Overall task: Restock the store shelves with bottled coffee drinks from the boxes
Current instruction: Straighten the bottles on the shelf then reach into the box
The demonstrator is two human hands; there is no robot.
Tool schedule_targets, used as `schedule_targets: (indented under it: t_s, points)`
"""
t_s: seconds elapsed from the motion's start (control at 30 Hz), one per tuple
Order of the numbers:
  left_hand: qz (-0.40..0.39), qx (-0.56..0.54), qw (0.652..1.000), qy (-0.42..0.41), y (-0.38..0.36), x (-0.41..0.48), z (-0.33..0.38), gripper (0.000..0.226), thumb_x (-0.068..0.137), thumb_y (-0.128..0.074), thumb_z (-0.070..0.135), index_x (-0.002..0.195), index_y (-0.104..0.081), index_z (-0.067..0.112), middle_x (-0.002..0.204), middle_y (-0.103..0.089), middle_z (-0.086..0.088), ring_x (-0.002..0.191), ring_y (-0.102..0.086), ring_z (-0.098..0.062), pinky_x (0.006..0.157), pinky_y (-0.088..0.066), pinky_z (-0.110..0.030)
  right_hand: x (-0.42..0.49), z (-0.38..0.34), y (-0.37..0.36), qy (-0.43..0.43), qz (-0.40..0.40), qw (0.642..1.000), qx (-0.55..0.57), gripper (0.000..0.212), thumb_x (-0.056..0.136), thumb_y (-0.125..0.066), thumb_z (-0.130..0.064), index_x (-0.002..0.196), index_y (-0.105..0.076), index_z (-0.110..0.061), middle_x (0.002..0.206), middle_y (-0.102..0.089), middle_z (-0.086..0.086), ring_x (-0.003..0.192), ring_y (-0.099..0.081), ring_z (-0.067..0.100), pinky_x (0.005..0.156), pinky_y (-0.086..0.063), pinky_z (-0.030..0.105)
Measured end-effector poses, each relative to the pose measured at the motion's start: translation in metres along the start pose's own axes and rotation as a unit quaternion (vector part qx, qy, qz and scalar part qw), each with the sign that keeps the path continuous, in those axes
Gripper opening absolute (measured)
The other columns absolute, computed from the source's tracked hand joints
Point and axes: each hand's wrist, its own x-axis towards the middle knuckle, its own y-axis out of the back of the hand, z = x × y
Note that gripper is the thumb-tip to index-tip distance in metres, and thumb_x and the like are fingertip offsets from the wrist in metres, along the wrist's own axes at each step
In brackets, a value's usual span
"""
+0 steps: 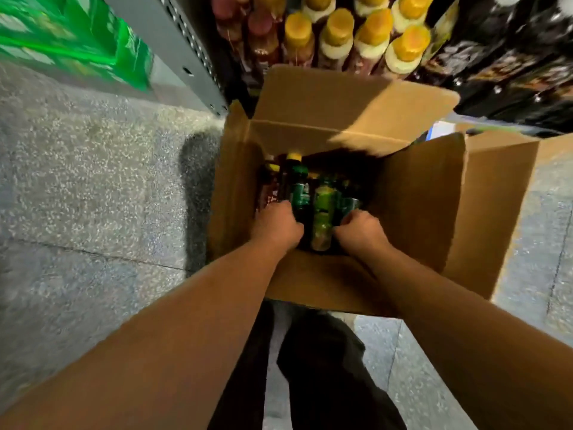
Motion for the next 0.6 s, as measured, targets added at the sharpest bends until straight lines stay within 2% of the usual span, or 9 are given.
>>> schedule_targets:
  t_s: [0.1,0.17,0.27,0.4,0.5,0.6]
  points:
    - [0.008,-0.053,0.997,0.048,-0.029,0.052,-0.015,0.052,0.087,-0.063,0.028,0.133,-0.048,0.009,0.141,-0.045,-0.014,0.125,-0.046,-0.031,0.103,-0.041,-0.035,0.050,0.002,-0.037,-0.051,-0.013,0.999,0.008,0.041,0.088,-0.063,-0.025,0.124,-0.054,-0.007,0.123,-0.059,0.016,0.109,-0.059,0.032,0.090,-0.052,0.040]
    - [-0.017,-0.110,0.991,0.072,-0.050,0.080,-0.024,0.060,0.087,-0.066,0.031,0.137,-0.043,0.008,0.145,-0.042,-0.012,0.127,-0.046,-0.030,0.101,-0.039,-0.032,0.074,0.005,-0.058,-0.071,-0.013,0.997,0.019,0.048,0.086,-0.066,-0.028,0.126,-0.052,-0.005,0.125,-0.058,0.018,0.112,-0.058,0.034,0.092,-0.050,0.041]
    - [-0.057,-0.182,0.979,0.073,-0.076,0.107,-0.030,0.069,0.082,-0.070,0.038,0.138,-0.042,0.011,0.138,-0.050,-0.010,0.123,-0.050,-0.028,0.100,-0.042,-0.035,0.094,0.012,-0.075,-0.088,0.014,0.996,0.017,0.049,0.086,-0.068,-0.030,0.124,-0.051,-0.003,0.114,-0.059,0.013,0.111,-0.058,0.031,0.078,-0.044,0.031]
    - [-0.032,-0.253,0.965,0.066,-0.092,0.118,-0.032,0.081,0.073,-0.079,0.036,0.139,-0.038,0.012,0.138,-0.050,-0.008,0.126,-0.048,-0.025,0.106,-0.040,-0.040,0.102,0.018,-0.086,-0.079,0.056,0.995,0.009,0.044,0.084,-0.067,-0.040,0.110,-0.059,-0.006,0.101,-0.064,0.010,0.094,-0.064,0.029,0.069,-0.049,0.032]
    - [-0.017,-0.269,0.960,0.072,-0.095,0.117,-0.033,0.077,0.075,-0.077,0.035,0.137,-0.037,0.013,0.137,-0.047,-0.009,0.126,-0.046,-0.026,0.105,-0.040,-0.040,0.103,0.014,-0.088,-0.093,0.060,0.994,0.004,0.047,0.083,-0.067,-0.044,0.109,-0.057,-0.006,0.101,-0.064,0.011,0.093,-0.065,0.029,0.070,-0.052,0.033]
    - [-0.030,-0.305,0.949,0.081,-0.091,0.112,-0.034,0.066,0.079,-0.075,0.029,0.134,-0.042,0.012,0.133,-0.051,-0.008,0.122,-0.050,-0.026,0.099,-0.042,-0.034,0.101,0.009,-0.084,-0.124,0.036,0.991,0.037,0.052,0.077,-0.075,-0.035,0.116,-0.054,-0.007,0.111,-0.063,0.012,0.101,-0.063,0.030,0.082,-0.055,0.039]
